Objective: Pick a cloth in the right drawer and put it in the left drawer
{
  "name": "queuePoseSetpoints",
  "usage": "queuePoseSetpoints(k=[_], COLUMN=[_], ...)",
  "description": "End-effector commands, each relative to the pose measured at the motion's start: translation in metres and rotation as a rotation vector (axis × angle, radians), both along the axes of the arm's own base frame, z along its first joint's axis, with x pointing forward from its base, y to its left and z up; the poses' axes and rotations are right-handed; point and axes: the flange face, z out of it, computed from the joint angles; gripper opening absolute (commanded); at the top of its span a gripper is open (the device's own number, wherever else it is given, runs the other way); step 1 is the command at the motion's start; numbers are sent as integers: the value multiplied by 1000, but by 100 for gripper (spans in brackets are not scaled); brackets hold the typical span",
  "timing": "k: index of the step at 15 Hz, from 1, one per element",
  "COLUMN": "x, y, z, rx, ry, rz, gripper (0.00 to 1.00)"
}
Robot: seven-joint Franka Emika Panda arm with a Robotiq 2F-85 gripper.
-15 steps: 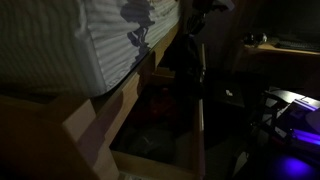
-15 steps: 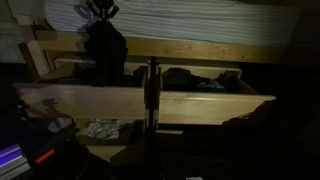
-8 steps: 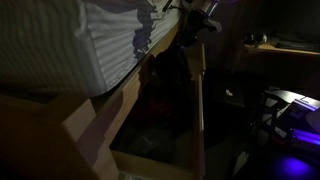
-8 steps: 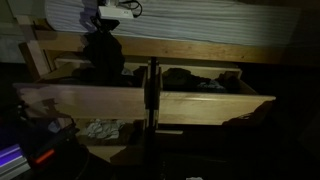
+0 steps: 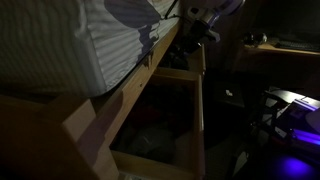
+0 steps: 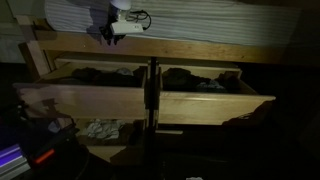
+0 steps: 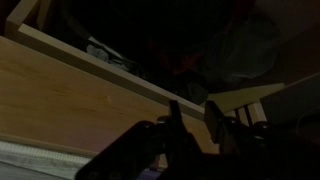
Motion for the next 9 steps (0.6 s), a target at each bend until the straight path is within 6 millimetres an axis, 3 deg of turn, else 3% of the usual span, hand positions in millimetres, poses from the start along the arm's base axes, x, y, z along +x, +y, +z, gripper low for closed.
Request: queuePoseSetpoints(k=[1, 2, 4, 7, 8, 9], x=[1, 2, -4, -13, 4, 2], y=[2, 3, -12, -29, -24, -28], z=[2, 2, 15, 41, 22, 31], rx=[0, 0, -126, -248, -190, -216], ry=[-2, -4, 26, 56, 57, 65], rz=[4, 6, -104, -208, -149, -178], gripper=[33, 58, 65, 86, 67, 75])
